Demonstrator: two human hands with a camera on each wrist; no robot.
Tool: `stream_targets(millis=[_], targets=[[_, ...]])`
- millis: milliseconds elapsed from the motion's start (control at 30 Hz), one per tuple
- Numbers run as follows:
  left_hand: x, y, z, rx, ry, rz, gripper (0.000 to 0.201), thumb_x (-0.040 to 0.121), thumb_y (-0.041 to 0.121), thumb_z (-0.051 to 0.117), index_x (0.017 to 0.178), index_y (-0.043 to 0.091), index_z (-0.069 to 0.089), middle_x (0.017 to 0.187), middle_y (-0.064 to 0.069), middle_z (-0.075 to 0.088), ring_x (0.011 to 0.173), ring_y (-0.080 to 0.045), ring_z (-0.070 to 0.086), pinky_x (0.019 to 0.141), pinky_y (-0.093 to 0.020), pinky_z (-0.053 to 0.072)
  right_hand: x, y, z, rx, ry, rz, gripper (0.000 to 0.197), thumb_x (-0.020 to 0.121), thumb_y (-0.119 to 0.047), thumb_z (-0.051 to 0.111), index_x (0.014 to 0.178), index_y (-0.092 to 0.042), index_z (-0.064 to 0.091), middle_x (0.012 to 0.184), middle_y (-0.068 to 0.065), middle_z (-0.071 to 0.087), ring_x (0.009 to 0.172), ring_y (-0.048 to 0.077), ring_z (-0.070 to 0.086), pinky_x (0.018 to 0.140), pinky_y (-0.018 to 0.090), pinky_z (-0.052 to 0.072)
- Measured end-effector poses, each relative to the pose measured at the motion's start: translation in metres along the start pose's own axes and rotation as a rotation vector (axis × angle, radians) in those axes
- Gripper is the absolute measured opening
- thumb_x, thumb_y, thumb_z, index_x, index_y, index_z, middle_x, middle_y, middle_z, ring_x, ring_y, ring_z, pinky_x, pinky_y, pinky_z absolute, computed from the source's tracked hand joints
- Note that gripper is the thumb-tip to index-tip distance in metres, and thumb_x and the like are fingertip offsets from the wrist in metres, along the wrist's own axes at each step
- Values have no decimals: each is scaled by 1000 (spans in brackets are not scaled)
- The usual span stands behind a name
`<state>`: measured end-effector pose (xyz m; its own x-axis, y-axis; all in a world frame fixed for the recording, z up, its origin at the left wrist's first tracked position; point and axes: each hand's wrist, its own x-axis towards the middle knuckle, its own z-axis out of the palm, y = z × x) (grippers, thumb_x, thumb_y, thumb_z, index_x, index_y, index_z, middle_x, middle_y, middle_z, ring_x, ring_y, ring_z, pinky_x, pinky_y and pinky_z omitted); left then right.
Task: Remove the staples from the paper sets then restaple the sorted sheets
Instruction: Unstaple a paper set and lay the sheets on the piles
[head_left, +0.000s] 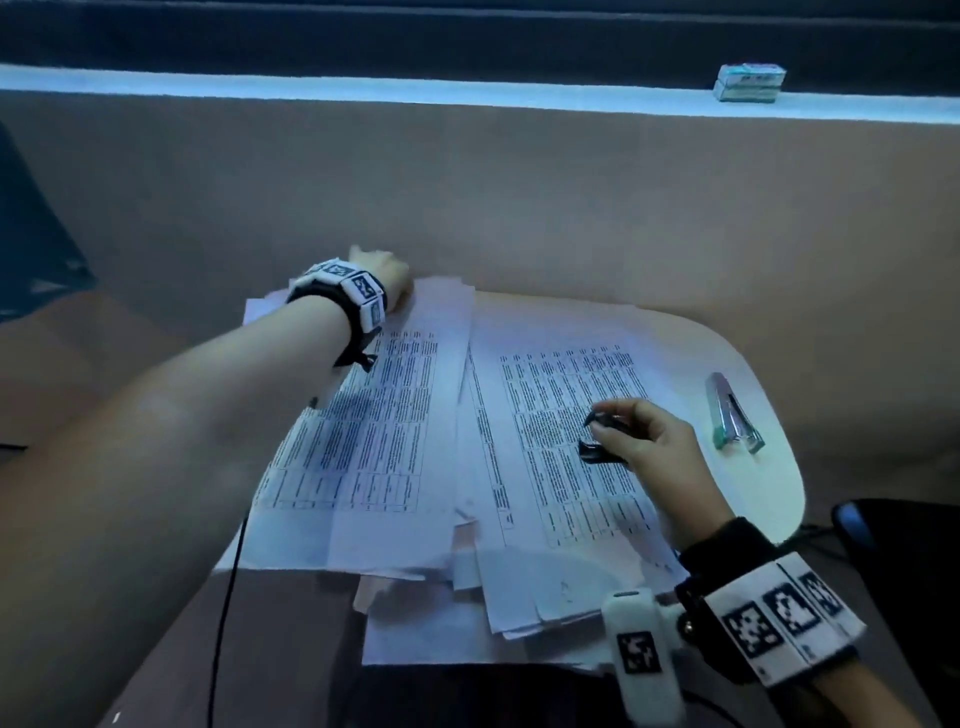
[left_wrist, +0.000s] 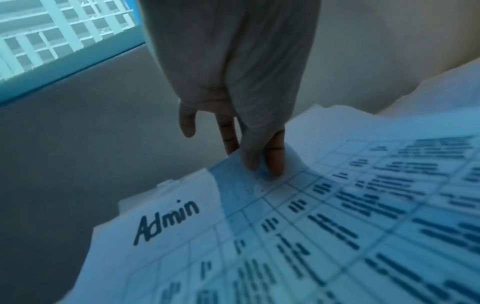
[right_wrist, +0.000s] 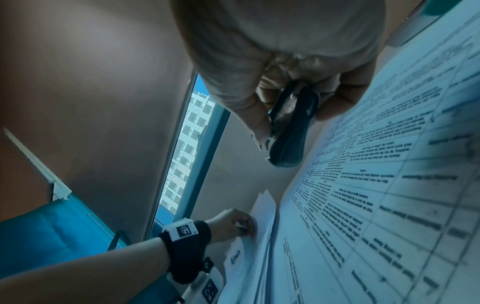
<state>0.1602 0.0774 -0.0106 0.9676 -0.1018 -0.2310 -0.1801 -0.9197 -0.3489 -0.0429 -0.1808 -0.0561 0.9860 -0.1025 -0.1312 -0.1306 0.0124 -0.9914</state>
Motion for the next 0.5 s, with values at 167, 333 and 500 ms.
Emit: stream_targets(millis=[167,333,500], targets=[[-53,43,-17,-463,350,131,13,91,16,56,99,11,64,117,-12,55,108,-26,49,88,-34,38,-1,-5,-2,85,32,-17,18,84,6,59,92,-10,63,90,5,64,78,15,61,56,7,45],[-142,127,-2,-1313,-219,431,24,91,33,56,102,13,64,99,-6,64,85,-10,55,67,-17,42,-8,-10,4,55,-24,-41,17,91,0,49,96,-16,53,97,5,62,77,9,64,55,5,43],[-165,154,8,-1756,-170,327,6,90,18,60,93,19,65,85,3,66,82,-6,61,61,-14,43,-19,-18,4,3,-81,-55,17,94,0,39,94,-15,45,91,1,58,61,-11,59,49,1,38]])
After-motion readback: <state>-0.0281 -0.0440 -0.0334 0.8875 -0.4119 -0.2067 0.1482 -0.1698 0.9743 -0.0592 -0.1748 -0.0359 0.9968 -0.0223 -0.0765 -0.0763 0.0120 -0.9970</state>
